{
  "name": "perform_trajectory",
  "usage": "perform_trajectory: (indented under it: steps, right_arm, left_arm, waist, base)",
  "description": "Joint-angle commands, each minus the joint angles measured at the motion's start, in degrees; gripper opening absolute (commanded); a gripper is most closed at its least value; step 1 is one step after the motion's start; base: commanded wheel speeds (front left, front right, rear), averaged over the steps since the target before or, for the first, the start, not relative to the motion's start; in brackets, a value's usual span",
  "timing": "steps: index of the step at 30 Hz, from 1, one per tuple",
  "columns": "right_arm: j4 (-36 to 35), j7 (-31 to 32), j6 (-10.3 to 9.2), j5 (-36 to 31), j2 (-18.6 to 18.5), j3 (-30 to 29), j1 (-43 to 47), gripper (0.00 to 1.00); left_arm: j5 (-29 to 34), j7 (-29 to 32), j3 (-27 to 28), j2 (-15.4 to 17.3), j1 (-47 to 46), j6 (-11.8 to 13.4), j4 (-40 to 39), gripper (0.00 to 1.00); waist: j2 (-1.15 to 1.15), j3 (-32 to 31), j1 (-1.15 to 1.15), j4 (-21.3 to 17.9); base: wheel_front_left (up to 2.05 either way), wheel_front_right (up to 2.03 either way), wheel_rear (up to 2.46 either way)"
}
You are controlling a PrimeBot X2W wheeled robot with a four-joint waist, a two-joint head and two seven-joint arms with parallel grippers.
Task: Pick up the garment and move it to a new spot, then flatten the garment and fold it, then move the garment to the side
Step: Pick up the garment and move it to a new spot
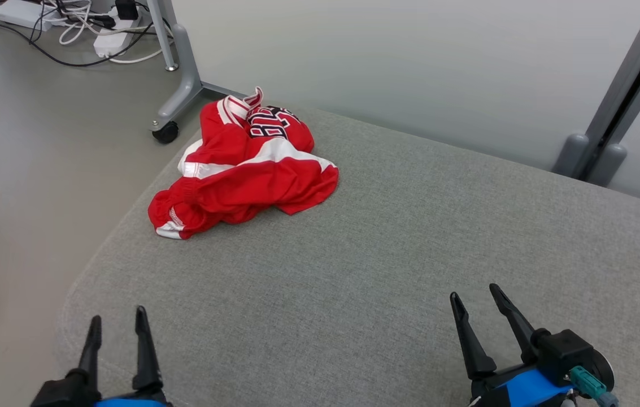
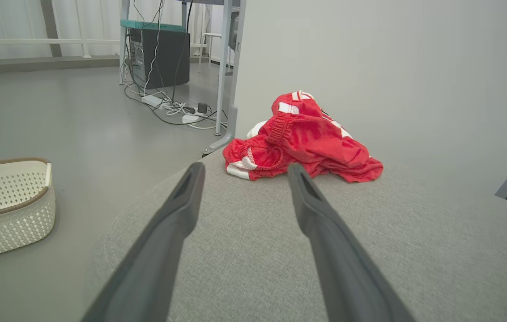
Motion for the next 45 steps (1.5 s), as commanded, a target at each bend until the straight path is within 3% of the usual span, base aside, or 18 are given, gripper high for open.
perform_trajectory:
  steps: [1,3,7,11,14,19,28,39,41,42,43,45]
  right_arm:
    - [-0.25,-0.22,0.01,-0.35,-0.27,-0.04,-0.92,1.00]
    - [-0.61,-0.21,0.01,-0.86,-0.27,-0.25,-1.13,1.00]
    - [-1.35,-0.21,0.01,-2.63,-0.26,-1.02,-2.09,1.00]
    - [-1.69,-0.21,0.01,-4.42,-0.26,-1.49,-3.23,1.00]
    - [-1.92,-0.21,0.01,-5.91,-0.26,-1.43,-4.51,1.00]
    - [-2.21,-0.21,0.01,-7.99,-0.27,-1.59,-6.44,1.00]
    - [-3.17,-0.21,0.01,-11.16,-0.27,-1.68,-9.99,1.00]
    - [-3.60,-0.20,0.01,-13.20,-0.27,-2.74,-10.71,1.00]
    - [-3.60,-0.20,0.01,-13.17,-0.27,-2.95,-10.65,1.00]
    - [-3.52,-0.20,0.01,-13.07,-0.27,-3.01,-10.71,1.00]
    - [-3.43,-0.20,0.01,-12.86,-0.27,-2.96,-10.78,1.00]
    - [-3.34,-0.21,0.01,-12.25,-0.27,-2.64,-10.86,1.00]
  left_arm:
    - [-0.52,-0.18,1.01,0.07,-0.78,0.09,-1.18,1.00]
    - [-0.49,-0.17,2.46,1.19,-2.34,0.12,-3.16,1.00]
    - [-0.72,0.76,5.49,6.40,-9.13,-0.82,-6.71,1.00]
    - [-1.96,6.15,7.57,12.35,-19.24,-2.01,-8.78,1.00]
    - [-4.26,12.15,7.86,16.32,-27.33,-3.52,-6.25,1.00]
    - [-9.22,21.50,7.00,19.98,-37.50,-5.06,3.38,1.00]
    - [-16.44,31.68,0.96,20.62,-42.89,-6.34,17.93,1.00]
    - [-22.50,34.62,-2.27,20.68,-43.98,-6.26,26.62,1.00]
    - [-23.41,34.25,-2.99,21.25,-44.05,-6.26,26.28,0.45]
    - [-23.73,33.92,-3.60,21.60,-44.16,-6.25,25.97,0.28]
    - [-24.06,33.53,-4.16,21.81,-44.22,-6.26,25.60,0.01]
    - [-24.82,32.97,-5.43,22.39,-44.39,-6.26,24.56,0.00]
  waist:
    - [0.00,0.27,0.00,-0.31]
    - [0.00,0.96,0.00,-0.91]
    - [0.00,3.18,0.00,-2.22]
    - [0.00,5.90,0.00,-3.91]
    - [0.00,8.29,0.00,-5.49]
    - [0.00,12.23,0.00,-7.85]
    - [0.00,19.12,0.00,-10.89]
    - [0.00,23.08,0.00,-12.38]
    - [0.00,23.08,0.00,-12.40]
    - [0.00,22.97,0.00,-12.40]
    - [0.00,22.74,0.00,-12.39]
    - [0.00,22.14,0.00,-12.38]
  base:
    - [0.00,0.00,0.00]
    - [0.00,0.00,0.00]
    - [0.00,0.00,0.00]
    - [0.00,0.00,0.00]
    - [0.00,0.00,0.00]
    - [0.00,0.00,0.00]
    - [0.00,0.00,0.00]
    - [0.00,0.00,0.00]
    - [0.00,0.00,0.00]
    - [0.00,0.00,0.00]
    - [0.00,0.00,0.00]
    - [0.00,0.00,0.00]
